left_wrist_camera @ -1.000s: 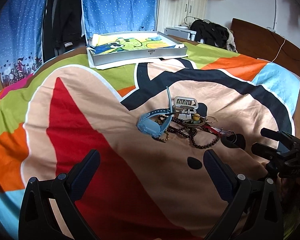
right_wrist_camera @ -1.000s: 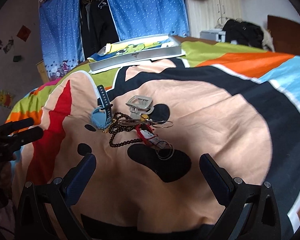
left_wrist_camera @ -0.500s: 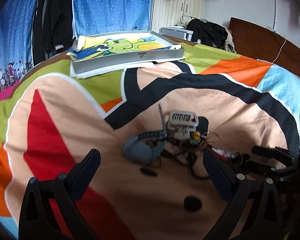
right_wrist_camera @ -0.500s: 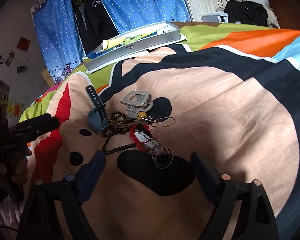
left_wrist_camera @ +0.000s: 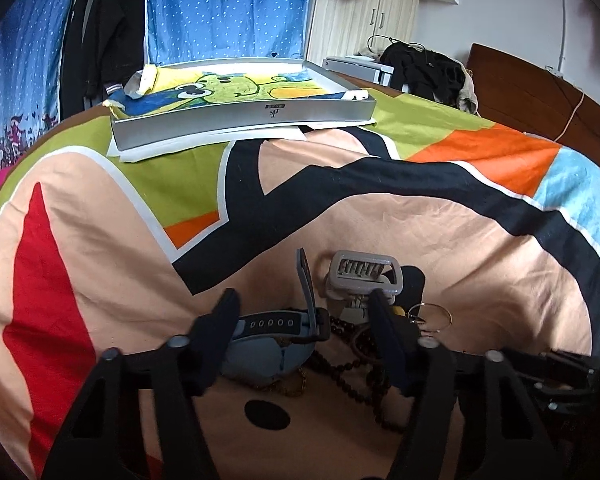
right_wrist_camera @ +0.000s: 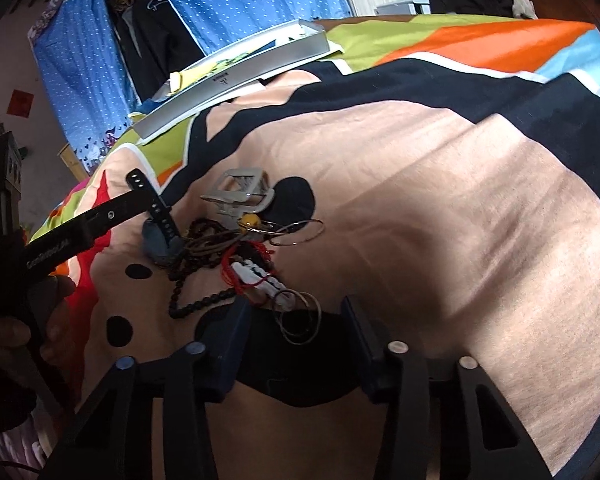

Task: Organize jewelry
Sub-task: 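Grasp the blue watch with the left tool while the right tool grasps a silver ring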

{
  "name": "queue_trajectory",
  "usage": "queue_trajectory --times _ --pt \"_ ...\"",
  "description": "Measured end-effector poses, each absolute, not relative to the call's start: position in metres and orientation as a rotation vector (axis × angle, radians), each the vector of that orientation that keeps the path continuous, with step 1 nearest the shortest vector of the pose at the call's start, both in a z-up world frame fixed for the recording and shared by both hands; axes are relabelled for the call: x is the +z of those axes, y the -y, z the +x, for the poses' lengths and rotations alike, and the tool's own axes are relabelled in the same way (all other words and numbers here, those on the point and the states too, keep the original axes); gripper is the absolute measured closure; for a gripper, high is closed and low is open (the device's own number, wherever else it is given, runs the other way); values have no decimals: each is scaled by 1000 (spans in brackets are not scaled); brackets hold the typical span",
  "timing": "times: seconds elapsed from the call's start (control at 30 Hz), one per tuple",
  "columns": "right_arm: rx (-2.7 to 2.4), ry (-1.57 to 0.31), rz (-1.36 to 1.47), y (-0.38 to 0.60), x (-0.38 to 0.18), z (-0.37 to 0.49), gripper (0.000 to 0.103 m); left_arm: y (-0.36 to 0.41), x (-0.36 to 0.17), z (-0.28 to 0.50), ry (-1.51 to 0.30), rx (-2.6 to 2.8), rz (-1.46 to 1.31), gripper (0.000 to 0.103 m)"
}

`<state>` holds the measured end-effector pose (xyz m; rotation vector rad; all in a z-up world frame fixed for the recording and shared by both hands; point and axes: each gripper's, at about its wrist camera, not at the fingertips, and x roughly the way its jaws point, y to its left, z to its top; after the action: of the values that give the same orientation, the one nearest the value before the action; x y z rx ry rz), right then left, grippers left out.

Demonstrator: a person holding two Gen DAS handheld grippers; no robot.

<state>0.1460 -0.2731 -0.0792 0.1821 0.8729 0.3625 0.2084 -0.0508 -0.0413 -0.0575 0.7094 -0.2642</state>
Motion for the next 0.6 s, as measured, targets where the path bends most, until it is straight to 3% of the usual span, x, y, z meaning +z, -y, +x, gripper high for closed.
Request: queue_trajectory --times 0.03,0.1,0.2,0.23,0.37,0.6 --pt "362 -876 181 273 -80 145 64 51 -41 210 -712 -267 -62 57" --pt "360 -886 171 273 -82 146 70 51 -41 213 -721 -271 -72 74" --pt "354 -903 165 273 -86 147 83 53 -40 215 -730 -281 -78 97" --pt "351 -907 165 272 -87 147 89 53 -40 215 -731 -282 -75 100" --pt "338 -899 160 272 -86 143 97 52 -39 209 -735 -292 -82 102" --pt "328 -834 149 271 -74 129 99 46 -31 182 -720 -292 -106 102"
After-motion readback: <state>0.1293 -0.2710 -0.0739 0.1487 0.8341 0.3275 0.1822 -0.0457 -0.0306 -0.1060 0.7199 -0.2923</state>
